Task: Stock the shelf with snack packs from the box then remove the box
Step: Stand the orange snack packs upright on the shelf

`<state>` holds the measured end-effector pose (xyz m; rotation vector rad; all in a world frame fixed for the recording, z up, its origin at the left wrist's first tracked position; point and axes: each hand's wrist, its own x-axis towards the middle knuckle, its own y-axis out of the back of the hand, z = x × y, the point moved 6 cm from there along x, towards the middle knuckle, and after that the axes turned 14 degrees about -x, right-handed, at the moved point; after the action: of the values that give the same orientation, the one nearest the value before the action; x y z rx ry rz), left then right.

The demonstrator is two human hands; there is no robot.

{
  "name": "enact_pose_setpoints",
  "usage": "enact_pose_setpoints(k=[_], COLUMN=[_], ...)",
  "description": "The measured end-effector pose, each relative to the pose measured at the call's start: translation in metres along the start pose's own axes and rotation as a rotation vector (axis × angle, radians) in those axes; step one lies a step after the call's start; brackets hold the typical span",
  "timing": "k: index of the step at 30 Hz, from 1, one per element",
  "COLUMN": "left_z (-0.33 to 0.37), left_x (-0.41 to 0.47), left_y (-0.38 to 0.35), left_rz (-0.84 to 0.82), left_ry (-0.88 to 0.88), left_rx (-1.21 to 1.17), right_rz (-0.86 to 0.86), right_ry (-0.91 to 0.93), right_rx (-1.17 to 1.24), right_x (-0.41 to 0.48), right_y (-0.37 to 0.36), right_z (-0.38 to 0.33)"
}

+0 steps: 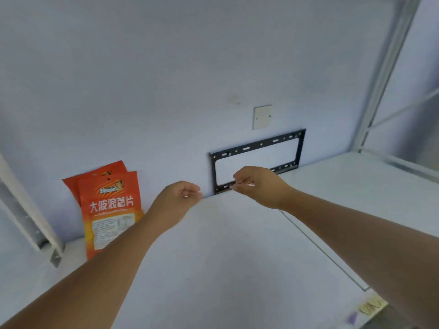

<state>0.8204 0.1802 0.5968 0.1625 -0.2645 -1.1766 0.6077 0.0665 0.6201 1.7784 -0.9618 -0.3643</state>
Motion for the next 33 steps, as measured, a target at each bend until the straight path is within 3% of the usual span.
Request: enact_pose_setpoints(k=[14,22,33], left_z=[0.078,0.11,0.067], left_x=[-0.026,-0.067,-0.095], left_y=[-0.383,-0.582,-0.807], left_rz=[-0.394,-0.66,-1.077], left_ry=[-0.043,-0.095,-0.077], left_rx=[-0.018,0.013,0.134], right_rz=[0.122,0.151,0.153], right_ry=[-0.35,-0.594,-1.004], right_rx=[-0.063,-0.051,0.015], right_x=[-0.248,-0.373,-0.514], right_y=[0.134,0.174,0.168], right_z=[0.295,0.411,0.56])
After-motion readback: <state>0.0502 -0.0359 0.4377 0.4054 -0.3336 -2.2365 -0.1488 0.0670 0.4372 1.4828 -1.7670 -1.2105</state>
